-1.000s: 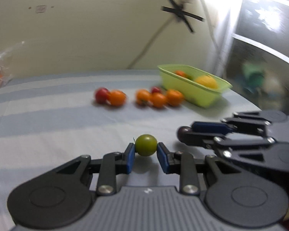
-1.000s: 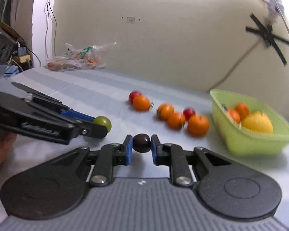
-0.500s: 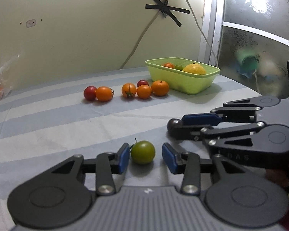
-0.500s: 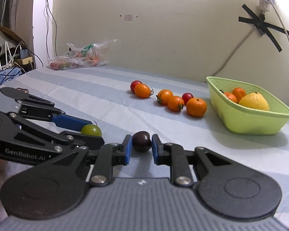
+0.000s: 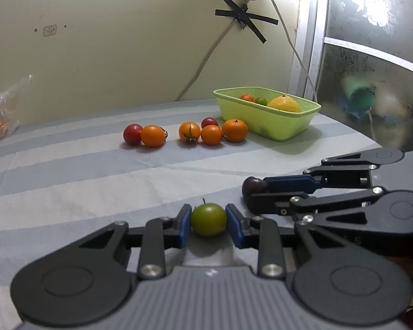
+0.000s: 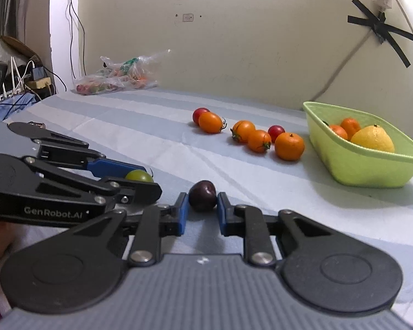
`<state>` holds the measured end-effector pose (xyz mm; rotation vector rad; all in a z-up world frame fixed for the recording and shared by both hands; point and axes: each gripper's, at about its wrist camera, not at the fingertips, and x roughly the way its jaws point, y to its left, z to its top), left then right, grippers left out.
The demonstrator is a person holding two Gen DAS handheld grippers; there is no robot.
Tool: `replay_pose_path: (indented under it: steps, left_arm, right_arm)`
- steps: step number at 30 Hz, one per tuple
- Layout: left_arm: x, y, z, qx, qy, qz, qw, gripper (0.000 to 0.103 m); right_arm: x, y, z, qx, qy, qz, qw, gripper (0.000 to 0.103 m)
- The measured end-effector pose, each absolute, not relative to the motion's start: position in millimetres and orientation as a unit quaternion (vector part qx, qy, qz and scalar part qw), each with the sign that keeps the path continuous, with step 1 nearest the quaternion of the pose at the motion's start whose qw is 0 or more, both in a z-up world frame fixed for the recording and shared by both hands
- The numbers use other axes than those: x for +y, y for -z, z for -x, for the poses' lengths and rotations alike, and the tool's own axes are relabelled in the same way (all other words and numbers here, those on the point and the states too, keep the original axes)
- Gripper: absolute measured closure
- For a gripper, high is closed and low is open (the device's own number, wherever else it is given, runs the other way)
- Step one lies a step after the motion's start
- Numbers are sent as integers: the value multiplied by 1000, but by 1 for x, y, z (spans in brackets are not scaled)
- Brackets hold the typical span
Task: Organize fruits
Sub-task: 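Carry the green tomato and plum into the green basin and open both grippers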
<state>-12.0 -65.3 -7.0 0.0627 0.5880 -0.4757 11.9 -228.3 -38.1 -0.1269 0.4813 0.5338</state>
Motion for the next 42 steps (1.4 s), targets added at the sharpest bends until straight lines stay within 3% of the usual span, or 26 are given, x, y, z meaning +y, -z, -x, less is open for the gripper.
replay_pose_path:
  steps: [24,34,42]
  left_arm:
    - [-80,-6,-14,304,265,7,915,76]
    - [-140,-48,-79,262,301,-11,917,75]
    - [-182,-53,-146,287,338,18,896,75]
  right_arm:
    - [-263,31,-23,220,-239,-28,945,78]
    - [-309,7,-58,157,-161,-41,973,78]
    - [-329,10,-90,138,-123,-40,982,76]
